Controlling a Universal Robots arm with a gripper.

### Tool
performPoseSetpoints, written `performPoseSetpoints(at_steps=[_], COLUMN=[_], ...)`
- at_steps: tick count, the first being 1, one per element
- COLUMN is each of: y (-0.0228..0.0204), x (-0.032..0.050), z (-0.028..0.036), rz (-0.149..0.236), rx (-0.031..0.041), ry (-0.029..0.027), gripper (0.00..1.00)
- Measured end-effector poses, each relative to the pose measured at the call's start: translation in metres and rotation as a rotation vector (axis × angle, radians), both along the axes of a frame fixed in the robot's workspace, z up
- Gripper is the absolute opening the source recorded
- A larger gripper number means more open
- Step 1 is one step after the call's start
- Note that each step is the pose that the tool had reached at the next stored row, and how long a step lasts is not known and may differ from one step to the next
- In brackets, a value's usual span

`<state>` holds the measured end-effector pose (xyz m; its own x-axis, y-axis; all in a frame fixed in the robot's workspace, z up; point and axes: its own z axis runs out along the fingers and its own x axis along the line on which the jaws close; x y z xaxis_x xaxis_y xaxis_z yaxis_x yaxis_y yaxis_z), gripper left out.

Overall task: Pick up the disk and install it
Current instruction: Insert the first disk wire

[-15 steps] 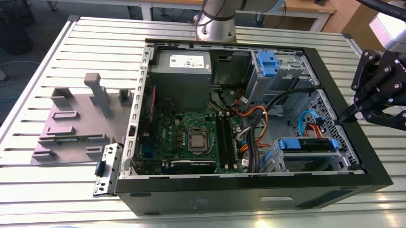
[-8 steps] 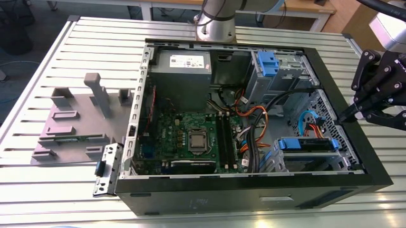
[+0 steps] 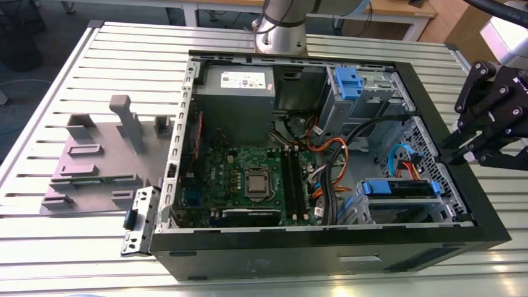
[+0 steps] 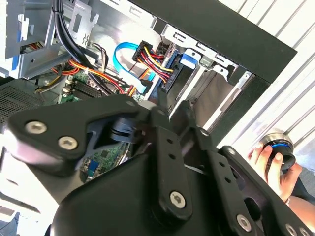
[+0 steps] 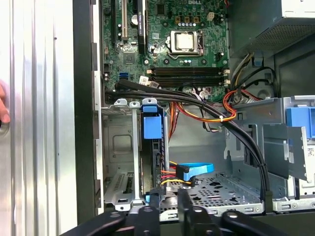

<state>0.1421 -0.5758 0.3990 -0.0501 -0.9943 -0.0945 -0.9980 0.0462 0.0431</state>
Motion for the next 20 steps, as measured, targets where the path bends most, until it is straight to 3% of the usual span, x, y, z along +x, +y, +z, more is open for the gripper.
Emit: performPoseSetpoints(at_steps=[3,4,16,17,20], y=[0.0000,0.0000,0.0000,0.0000,0.0006], x=[0.0000,0.0000,0.0000,-0.0003,-0.0003], z=[0.0000,0.0000,-0.0008,-0.0044,-0.0056], rz=[0.000,0.000,0.000,0.000,0.000], rx=[0.0003,0.0004,0.0009,0.0008,0.0008], ry=[0.0000,0.0000,0.0000,0.0000,0.0000], gripper=[0.35,0.42,0.42,0.42,0.42])
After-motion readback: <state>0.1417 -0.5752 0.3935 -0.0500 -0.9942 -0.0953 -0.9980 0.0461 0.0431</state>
